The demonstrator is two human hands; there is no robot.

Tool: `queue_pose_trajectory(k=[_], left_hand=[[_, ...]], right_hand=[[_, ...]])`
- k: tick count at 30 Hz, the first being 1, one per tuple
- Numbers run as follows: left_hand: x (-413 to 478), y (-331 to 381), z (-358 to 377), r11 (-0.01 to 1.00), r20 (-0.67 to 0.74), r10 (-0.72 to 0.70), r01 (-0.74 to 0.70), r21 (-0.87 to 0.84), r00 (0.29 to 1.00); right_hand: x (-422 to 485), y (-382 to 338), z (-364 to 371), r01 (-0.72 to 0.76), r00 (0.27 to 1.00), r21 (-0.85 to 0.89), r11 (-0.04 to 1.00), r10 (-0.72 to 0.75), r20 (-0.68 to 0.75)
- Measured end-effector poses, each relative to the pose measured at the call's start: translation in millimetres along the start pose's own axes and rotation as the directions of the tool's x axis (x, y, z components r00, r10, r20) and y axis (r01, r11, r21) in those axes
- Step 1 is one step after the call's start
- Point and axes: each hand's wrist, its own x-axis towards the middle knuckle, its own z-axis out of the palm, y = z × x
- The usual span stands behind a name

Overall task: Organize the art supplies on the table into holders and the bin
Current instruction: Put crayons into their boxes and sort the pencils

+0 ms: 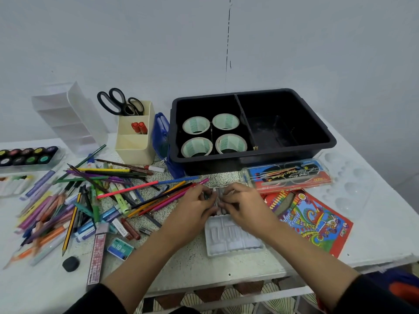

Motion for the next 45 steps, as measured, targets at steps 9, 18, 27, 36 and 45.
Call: queue_pose_trajectory(k=[9, 18, 27, 36, 45], left_hand=[[-4, 2, 6, 0.996, -0.006, -0.023, 0.023, 0.082, 1.0], [-4, 0, 9, 0.998, -0.036, -0.057, 0.057, 0.002, 0.998], [-16, -4, -40, 0.98, -0.064, -0.118, 0.106, -0.171, 0.991], [-73, -62, -112, 0.988, 0.375, -0.15, 0.148, 0.034, 0.915], [-79, -73, -96, 0.996, 0.334, -0.073, 0.052, 0.073, 0.94]], right_hand=[[3, 5, -3, -0.053, 0.996, 0.044, 0.998, 0.05, 0.068], [12, -5, -2, -0.131, 0.984, -0.103, 0.986, 0.142, 0.109], [23, -13, -20, -0.204, 0.953, -0.146, 0.968, 0.23, 0.195], [11, -19, -1, -0.217, 0.975, -0.103, 0.971, 0.22, 0.016], [5, -22, 11, -0.204, 0.977, -0.018, 0.979, 0.202, -0.062]])
